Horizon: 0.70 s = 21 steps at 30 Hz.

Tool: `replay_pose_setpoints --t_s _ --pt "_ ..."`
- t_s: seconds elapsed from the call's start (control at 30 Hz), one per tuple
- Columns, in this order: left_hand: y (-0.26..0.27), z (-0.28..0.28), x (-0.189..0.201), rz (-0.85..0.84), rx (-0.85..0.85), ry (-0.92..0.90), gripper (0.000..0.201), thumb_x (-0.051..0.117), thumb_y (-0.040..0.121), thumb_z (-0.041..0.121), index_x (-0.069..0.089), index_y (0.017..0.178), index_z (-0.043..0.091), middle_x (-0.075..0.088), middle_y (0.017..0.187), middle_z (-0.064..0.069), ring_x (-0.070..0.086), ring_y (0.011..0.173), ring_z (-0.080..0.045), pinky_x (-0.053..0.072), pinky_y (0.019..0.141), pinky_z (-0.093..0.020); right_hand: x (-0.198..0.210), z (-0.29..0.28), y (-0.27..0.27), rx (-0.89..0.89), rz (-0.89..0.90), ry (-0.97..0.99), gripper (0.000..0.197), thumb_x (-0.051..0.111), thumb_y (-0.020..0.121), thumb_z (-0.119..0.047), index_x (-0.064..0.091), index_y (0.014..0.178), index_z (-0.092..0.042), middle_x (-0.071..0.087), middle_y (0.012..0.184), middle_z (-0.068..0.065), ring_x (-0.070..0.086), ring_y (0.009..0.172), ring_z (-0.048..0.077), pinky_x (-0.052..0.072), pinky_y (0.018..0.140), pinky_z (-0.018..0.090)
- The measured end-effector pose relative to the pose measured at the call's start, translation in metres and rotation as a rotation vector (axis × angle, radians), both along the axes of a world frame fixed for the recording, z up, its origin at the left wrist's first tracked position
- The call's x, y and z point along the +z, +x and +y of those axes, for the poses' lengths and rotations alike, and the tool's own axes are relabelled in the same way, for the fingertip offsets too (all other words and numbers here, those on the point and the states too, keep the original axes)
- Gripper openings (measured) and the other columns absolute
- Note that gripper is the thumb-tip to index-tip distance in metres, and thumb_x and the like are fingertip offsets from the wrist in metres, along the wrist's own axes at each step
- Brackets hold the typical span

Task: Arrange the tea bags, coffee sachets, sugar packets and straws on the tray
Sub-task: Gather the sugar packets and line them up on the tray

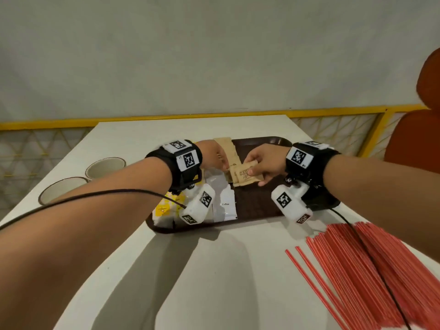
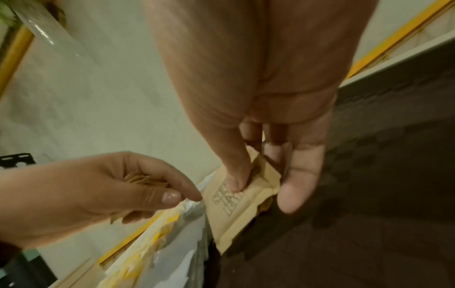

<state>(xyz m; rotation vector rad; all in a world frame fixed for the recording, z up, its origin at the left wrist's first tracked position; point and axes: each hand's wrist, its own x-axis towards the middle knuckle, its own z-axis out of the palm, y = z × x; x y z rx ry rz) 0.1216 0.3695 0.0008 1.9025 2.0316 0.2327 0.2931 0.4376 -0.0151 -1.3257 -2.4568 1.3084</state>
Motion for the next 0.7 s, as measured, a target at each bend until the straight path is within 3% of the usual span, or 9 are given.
replay_pose_setpoints --t_s 0.2,0.37,0.53,0.7 --pt "-0.002 0.028 -0.006 0.096 -0.058 -0.010 0.014 0.065 0.087 0.019 0.073 0.098 0.020 0.067 0.107 0.003 0.057 0.102 -0.014 0.043 0.091 -0.027 -0.013 0.015 -0.015 0.011 -0.002 -0.041 0.016 0.062 0.089 0.000 0.058 0.090 -0.015 0.062 0.096 0.013 0.063 0.078 0.023 0.060 0.059 0.028" --pt "-0.001 0.039 -0.018 0.171 -0.060 -0.018 0.010 0.065 0.086 0.022 0.072 0.093 0.024 0.067 0.106 0.005 0.059 0.099 -0.015 0.045 0.087 -0.027 -0.019 0.020 -0.021 -0.023 -0.012 -0.030 0.015 0.068 0.085 -0.003 0.060 0.095 -0.011 0.063 0.081 0.008 0.064 0.065 0.020 0.059 0.067 0.031" --pt "0.000 0.044 -0.023 0.195 -0.064 -0.015 0.009 0.067 0.085 0.023 0.073 0.091 0.022 0.064 0.104 0.005 0.058 0.099 -0.016 0.045 0.083 -0.027 -0.020 0.020 -0.023 -0.120 0.007 -0.001 0.026 0.076 0.077 -0.003 0.052 0.084 -0.010 0.057 0.069 0.008 0.056 0.056 0.014 0.056 0.048 0.025" --pt "0.002 0.045 -0.024 0.201 -0.073 -0.011 0.009 0.066 0.085 0.019 0.073 0.092 0.018 0.066 0.106 0.002 0.058 0.094 -0.015 0.043 0.077 -0.024 -0.020 0.016 -0.019 -0.153 0.038 -0.097 0.031 0.074 0.078 0.001 0.047 0.089 -0.009 0.060 0.063 0.012 0.057 0.050 0.015 0.055 0.049 0.026"
